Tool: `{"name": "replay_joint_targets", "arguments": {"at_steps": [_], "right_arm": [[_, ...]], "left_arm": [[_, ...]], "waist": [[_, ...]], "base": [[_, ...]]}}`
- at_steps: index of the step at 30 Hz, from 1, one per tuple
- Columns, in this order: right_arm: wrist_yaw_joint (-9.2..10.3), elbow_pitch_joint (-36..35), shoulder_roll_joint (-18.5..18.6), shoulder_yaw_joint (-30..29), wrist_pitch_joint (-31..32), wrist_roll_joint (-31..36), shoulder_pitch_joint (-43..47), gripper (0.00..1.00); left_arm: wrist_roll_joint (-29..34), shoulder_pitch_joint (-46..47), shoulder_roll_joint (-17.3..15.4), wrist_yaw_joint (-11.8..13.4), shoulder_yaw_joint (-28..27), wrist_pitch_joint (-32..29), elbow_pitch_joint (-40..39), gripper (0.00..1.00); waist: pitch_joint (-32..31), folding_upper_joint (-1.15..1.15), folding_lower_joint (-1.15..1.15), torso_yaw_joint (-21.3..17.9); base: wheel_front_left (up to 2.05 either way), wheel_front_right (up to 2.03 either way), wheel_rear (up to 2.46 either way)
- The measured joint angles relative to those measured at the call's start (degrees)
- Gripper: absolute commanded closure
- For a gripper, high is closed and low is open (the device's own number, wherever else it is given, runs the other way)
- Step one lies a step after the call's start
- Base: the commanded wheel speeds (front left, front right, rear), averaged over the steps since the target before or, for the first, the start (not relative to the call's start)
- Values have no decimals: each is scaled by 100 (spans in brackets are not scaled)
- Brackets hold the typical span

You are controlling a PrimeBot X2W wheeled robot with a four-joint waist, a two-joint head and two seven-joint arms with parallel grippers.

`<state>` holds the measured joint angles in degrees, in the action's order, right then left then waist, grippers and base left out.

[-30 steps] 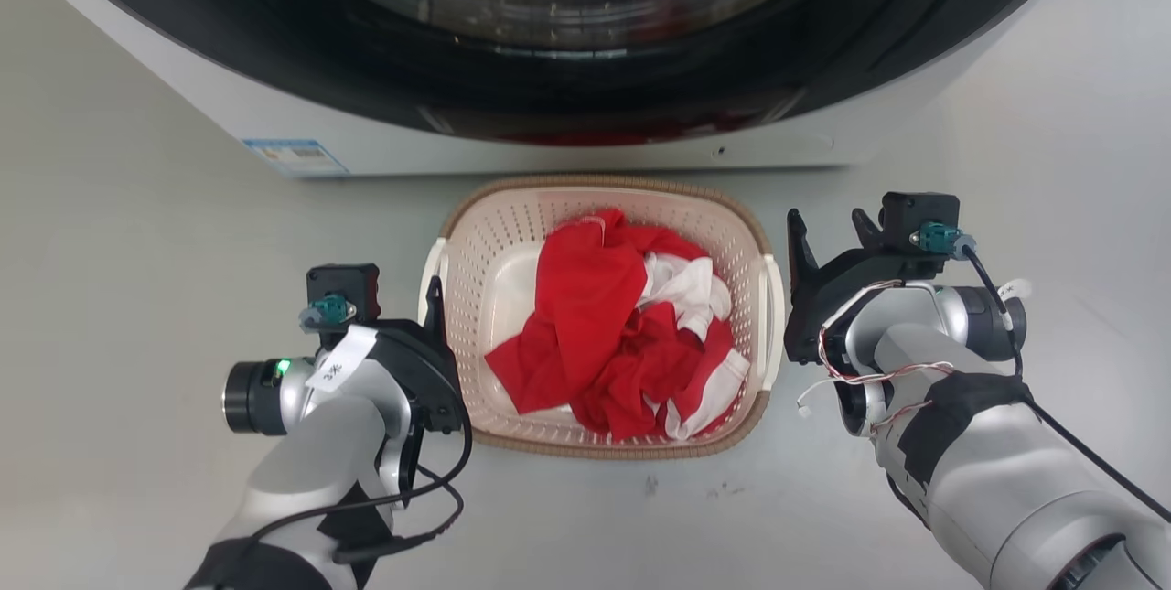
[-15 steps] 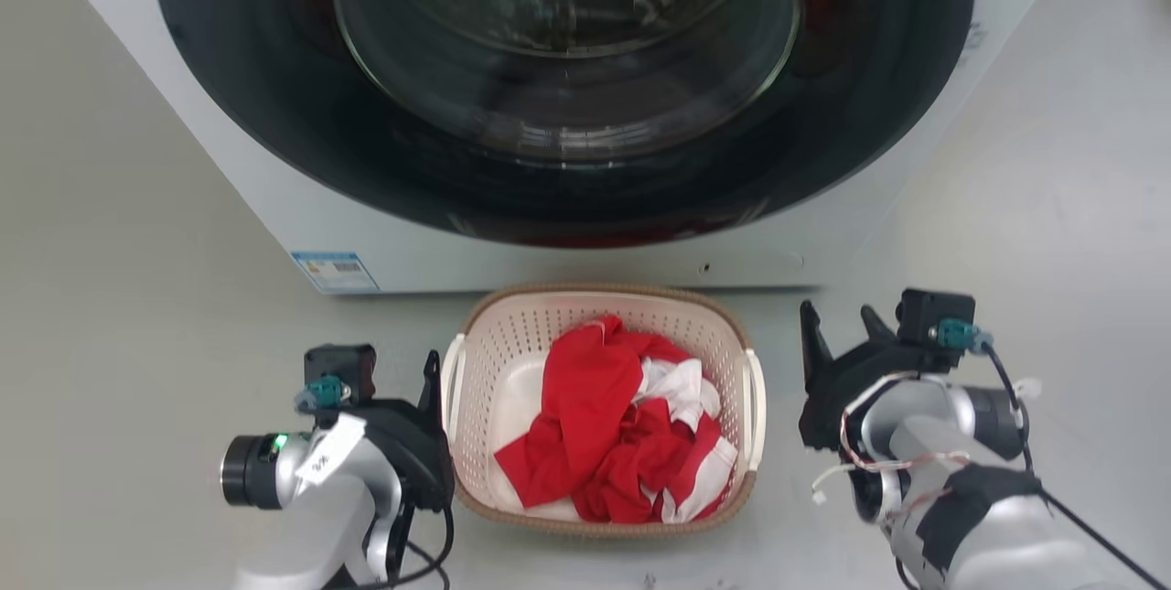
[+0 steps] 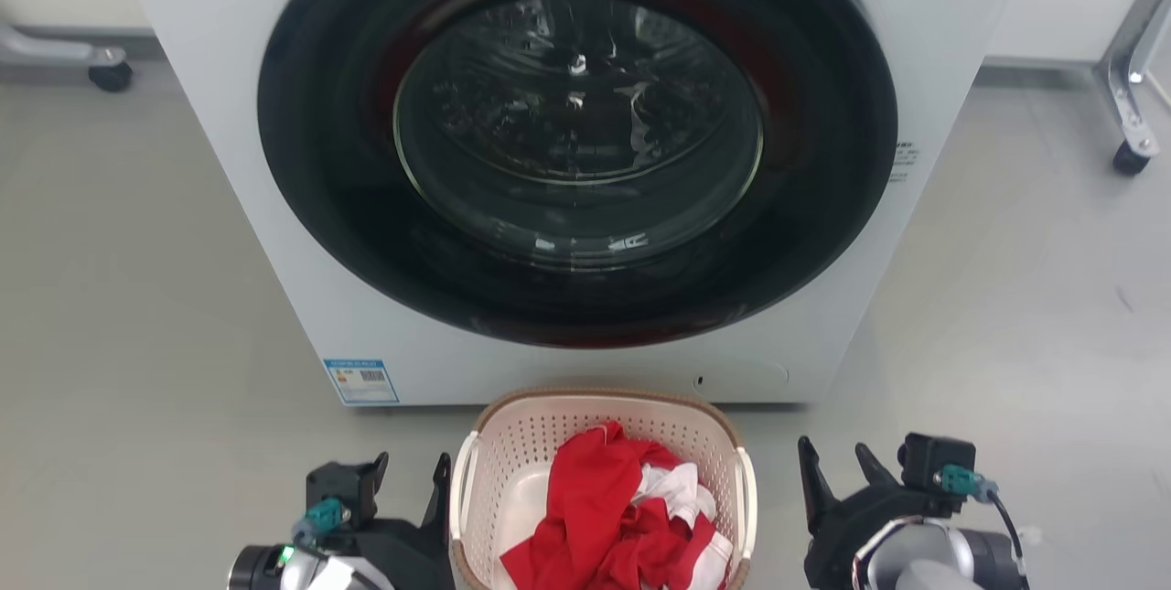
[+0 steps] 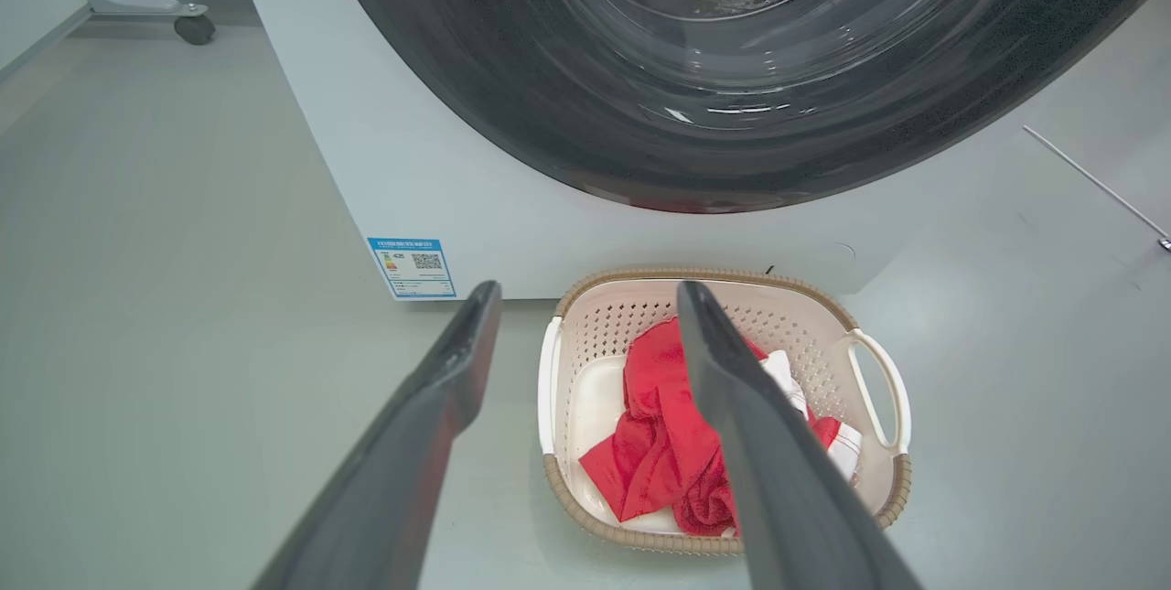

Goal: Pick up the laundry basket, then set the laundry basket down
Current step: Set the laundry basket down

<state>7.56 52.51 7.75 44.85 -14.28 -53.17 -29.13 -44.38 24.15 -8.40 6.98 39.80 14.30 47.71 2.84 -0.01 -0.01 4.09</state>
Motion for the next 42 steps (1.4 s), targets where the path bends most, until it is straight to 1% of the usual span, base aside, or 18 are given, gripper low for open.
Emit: {"name": "replay_joint_targets", "arguments": {"at_steps": [8, 11, 12, 15, 22, 29, 34, 42], "right_arm": [[1, -900, 125, -695, 0, 627, 920, 0], [1, -1288, 141, -1000, 0, 903, 1265, 0], [1, -1560, 143, -1209, 0, 1111, 1507, 0], [1, -1980, 143, -1518, 0, 1438, 1850, 0], [1, -2975, 58, -2246, 0, 2206, 2594, 0], [1, -3922, -154, -2704, -1, 2910, 3252, 0], [1, -4380, -233, -2958, -1, 3267, 3585, 0], [1, -4919, -328, -3085, -1, 3661, 3702, 0]], "left_arm": [[568, -939, -249, 14, -475, 0, -1125, 0], [773, -1266, -263, 14, -768, 0, -1469, 0], [993, -1481, -274, 14, -958, 0, -1711, 0], [1271, -1798, -267, 14, -1245, 0, -2060, 0], [1853, -2462, -130, 15, -1811, 0, -2907, 0], [2424, -2926, 59, 15, -2257, 0, -3664, 0], [2736, -3074, 171, 15, -2376, 1, -4047, 0], [3045, -3192, 255, 15, -2481, 1, -4336, 0]], "waist": [[-478, 0, 0, 26], [-570, 0, 0, 32], [-608, 0, 0, 34], [-638, 0, 1, 28], [-659, 1, 1, -15], [-634, 1, 1, -70], [-599, 1, 1, -104], [-542, 1, 2, -149]], "base": [[0, 0, 0], [0, 0, 0], [0, 0, 0], [0, 0, 0], [0, 0, 0], [0, 0, 0], [0, 0, 0], [0, 0, 0]]}}
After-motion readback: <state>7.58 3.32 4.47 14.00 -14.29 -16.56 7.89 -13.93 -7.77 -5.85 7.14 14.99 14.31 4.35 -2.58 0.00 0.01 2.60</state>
